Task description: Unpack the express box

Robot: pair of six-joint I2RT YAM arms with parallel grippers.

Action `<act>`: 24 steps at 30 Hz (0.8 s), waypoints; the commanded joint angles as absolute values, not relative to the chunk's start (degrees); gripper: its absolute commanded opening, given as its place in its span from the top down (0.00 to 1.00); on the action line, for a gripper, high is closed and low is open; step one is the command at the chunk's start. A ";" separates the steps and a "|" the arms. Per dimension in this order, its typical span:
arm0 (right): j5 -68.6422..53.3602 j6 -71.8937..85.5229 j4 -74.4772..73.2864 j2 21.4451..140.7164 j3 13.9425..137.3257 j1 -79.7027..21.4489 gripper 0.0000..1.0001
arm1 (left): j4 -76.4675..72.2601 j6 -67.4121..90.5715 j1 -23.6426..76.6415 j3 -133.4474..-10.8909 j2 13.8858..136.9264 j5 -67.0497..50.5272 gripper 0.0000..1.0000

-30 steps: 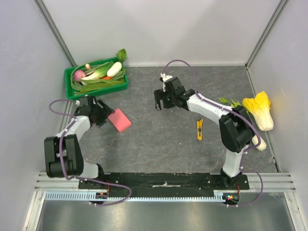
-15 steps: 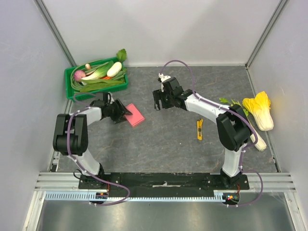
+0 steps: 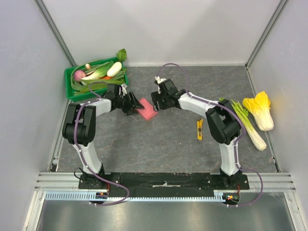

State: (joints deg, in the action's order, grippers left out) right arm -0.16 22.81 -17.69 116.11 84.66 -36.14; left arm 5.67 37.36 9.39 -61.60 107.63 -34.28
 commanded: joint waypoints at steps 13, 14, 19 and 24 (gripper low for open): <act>-11.68 21.44 -13.45 125.07 92.55 -36.04 0.44 | 8.79 35.60 9.23 -62.14 106.08 -26.80 0.41; -12.30 21.71 -13.36 125.07 92.11 -36.04 0.51 | 8.35 35.60 9.23 -62.14 106.35 -27.50 0.41; -16.34 23.46 -13.27 123.93 90.00 -36.04 0.62 | 7.91 37.00 9.32 -62.84 108.89 -29.88 0.39; -19.16 25.13 -13.36 122.08 88.07 -36.12 0.66 | 6.77 37.79 9.32 -62.40 109.51 -32.08 0.44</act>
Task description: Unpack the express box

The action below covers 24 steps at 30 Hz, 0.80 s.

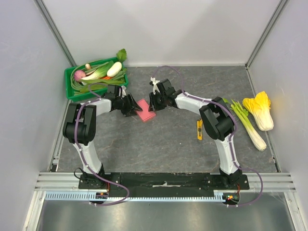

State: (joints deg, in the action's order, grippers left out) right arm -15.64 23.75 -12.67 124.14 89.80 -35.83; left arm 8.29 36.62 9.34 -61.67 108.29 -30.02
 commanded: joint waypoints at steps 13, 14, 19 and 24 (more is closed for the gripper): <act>-17.23 26.98 -14.50 123.22 86.92 -36.04 0.66 | -5.36 39.02 10.28 -60.82 105.91 -44.19 0.60; -17.14 26.98 -14.59 123.22 87.01 -36.04 0.66 | -6.06 39.20 10.46 -60.47 105.82 -44.64 0.62; -16.26 27.51 -15.38 123.13 86.92 -35.95 0.65 | -9.05 38.85 11.07 -59.33 104.33 -47.71 0.67; -16.69 28.74 -15.29 123.22 86.22 -35.33 0.65 | -10.81 37.97 12.74 -60.12 105.21 -52.73 0.71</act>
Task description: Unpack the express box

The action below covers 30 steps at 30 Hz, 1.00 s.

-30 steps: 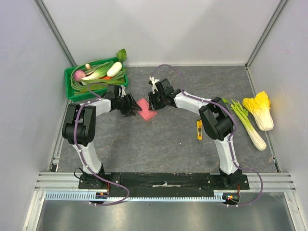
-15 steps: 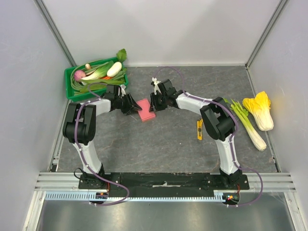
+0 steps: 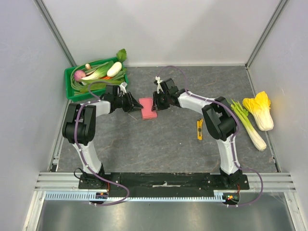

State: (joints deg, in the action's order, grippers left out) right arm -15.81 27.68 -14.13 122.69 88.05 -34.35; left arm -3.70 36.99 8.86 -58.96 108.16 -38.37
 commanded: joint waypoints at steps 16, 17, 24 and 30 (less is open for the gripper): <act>-18.72 31.46 -11.61 121.73 81.92 -32.96 0.66 | -13.45 39.29 16.08 -62.75 106.96 -56.33 0.72; -18.63 31.55 -11.34 121.55 81.22 -32.70 0.67 | -13.45 39.29 16.52 -63.01 107.14 -56.42 0.71; -17.67 31.82 -10.99 120.59 79.72 -31.55 0.67 | -13.01 39.12 17.40 -64.60 107.93 -55.12 0.71; -15.91 31.11 -10.99 118.83 79.63 -31.38 0.66 | -2.73 32.27 16.26 -65.22 102.23 -38.87 0.65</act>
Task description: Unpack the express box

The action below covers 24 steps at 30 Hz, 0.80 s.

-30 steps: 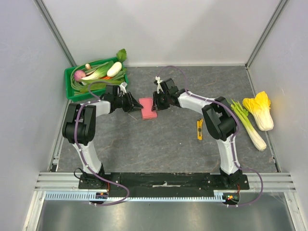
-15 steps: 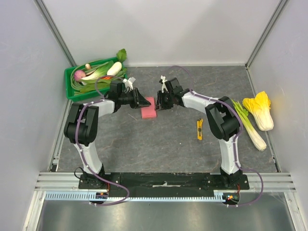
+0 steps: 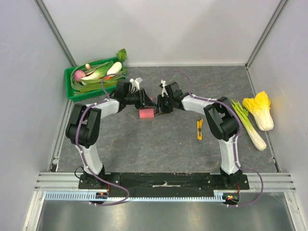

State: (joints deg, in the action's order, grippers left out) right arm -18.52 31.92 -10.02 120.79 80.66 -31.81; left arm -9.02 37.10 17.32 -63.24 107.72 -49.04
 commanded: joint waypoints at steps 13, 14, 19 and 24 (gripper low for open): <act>-16.61 28.83 -10.28 119.87 87.70 -32.34 0.56 | 2.54 35.77 10.90 -62.23 103.88 -27.07 0.46; -17.31 28.83 -10.28 120.14 88.15 -32.52 0.57 | 2.64 35.86 10.81 -62.31 104.32 -26.90 0.45; -18.46 29.18 -10.37 122.34 90.00 -32.61 0.58 | 3.43 36.21 10.81 -62.66 106.43 -25.22 0.41; -19.25 29.71 -10.90 125.41 91.75 -32.61 0.64 | 3.78 36.21 10.81 -63.46 108.54 -26.89 0.41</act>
